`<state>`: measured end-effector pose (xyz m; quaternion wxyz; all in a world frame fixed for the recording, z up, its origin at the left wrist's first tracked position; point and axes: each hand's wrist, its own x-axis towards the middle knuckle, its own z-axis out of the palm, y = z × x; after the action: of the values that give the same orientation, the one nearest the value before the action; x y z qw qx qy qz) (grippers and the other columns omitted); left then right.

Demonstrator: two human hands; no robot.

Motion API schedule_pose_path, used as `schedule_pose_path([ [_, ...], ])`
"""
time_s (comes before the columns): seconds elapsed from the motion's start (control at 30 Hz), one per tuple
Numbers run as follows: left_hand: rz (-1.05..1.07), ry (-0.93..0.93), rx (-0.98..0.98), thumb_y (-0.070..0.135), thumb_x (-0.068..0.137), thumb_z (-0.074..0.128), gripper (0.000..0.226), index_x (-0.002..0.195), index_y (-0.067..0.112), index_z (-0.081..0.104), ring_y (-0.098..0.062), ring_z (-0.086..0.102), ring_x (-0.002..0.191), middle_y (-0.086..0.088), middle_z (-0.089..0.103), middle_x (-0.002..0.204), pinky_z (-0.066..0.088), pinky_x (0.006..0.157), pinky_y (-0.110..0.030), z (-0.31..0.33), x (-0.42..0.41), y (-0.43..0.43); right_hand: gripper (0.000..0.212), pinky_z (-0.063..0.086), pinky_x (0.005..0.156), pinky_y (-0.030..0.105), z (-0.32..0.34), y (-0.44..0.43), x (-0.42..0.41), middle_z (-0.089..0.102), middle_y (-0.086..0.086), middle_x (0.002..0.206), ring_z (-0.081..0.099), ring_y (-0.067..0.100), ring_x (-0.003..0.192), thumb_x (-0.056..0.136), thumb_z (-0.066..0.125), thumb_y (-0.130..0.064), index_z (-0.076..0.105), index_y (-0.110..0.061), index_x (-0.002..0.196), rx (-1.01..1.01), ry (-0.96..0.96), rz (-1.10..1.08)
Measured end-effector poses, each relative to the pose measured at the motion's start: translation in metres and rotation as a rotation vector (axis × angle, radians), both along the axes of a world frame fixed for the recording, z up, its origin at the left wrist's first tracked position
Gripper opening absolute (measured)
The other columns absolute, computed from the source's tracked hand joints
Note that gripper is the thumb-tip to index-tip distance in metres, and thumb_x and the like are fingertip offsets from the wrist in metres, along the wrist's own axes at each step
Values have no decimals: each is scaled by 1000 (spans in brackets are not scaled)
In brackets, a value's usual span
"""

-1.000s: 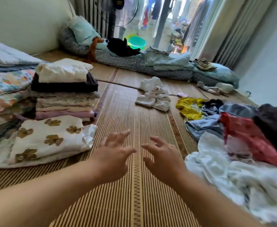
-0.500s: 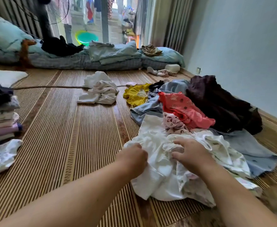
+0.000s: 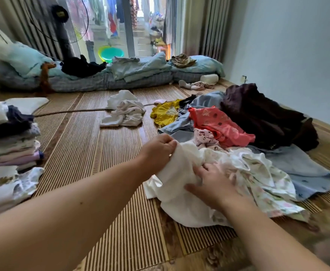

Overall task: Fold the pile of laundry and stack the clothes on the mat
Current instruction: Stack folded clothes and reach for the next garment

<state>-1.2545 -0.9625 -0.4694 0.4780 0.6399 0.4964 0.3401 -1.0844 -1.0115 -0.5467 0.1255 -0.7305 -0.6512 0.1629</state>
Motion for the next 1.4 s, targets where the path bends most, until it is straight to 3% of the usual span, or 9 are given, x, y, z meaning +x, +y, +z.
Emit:
schedule_pose_path([
  [0.13,60,-72,-32,20,100,49,20,85,17,62,-25,57,76,-9,60,83,47,73,-39,6,5,-8,34,22,110,50,11,-4,-1,51,-8,132,37,24,131,95,42,-53,68,-36,108,200,-39,-158],
  [0.27,-12,-37,-167,32,99,51,17,103,18,59,-24,61,86,-11,62,102,53,76,-38,-4,6,-19,29,41,89,42,20,-8,-11,61,-8,89,55,24,99,93,53,-39,61,-33,66,439,255,-131],
  [0.4,-179,98,-166,41,84,71,56,131,32,43,-27,65,101,-9,58,118,58,83,-48,-21,14,-33,24,48,65,22,26,-17,-22,68,-12,72,62,1,73,79,46,-28,64,-42,73,344,610,71],
  [0.5,-175,171,-115,36,84,72,45,123,22,54,-29,67,98,-9,63,110,57,84,-50,-30,15,-30,29,47,64,23,24,-16,-17,66,-20,68,60,-1,69,70,43,-23,67,-37,74,182,510,168],
  [0.67,-102,361,-2,21,88,69,5,87,23,66,-16,68,84,-1,69,90,59,80,-37,-48,8,-12,34,47,80,28,38,19,17,70,5,110,63,23,102,80,58,-12,71,-19,111,443,311,-206],
  [0.83,-77,509,88,34,83,72,29,109,39,62,-10,63,94,10,60,112,55,73,-24,-67,7,-3,126,19,115,60,38,67,66,-11,14,161,4,44,146,68,83,-47,-10,-35,153,-293,6,-373],
  [1.03,-128,645,-2,48,80,72,79,148,42,31,-23,37,137,-1,31,154,35,113,-38,-97,2,11,32,49,83,29,8,79,88,67,8,112,61,26,99,79,63,-21,65,-20,110,-209,-31,-283],
  [1.27,-180,610,26,36,85,68,68,142,50,35,-26,37,136,-2,27,152,39,111,-39,-114,26,17,12,56,85,45,105,77,91,73,11,90,68,32,92,77,62,-12,72,-12,84,320,471,-293],
  [1.4,-231,501,55,31,84,66,64,143,40,40,-29,38,135,-8,25,153,37,110,-34,-111,52,8,15,58,70,31,177,87,54,73,-1,83,70,21,84,69,65,-16,72,-21,82,450,650,-197],
])
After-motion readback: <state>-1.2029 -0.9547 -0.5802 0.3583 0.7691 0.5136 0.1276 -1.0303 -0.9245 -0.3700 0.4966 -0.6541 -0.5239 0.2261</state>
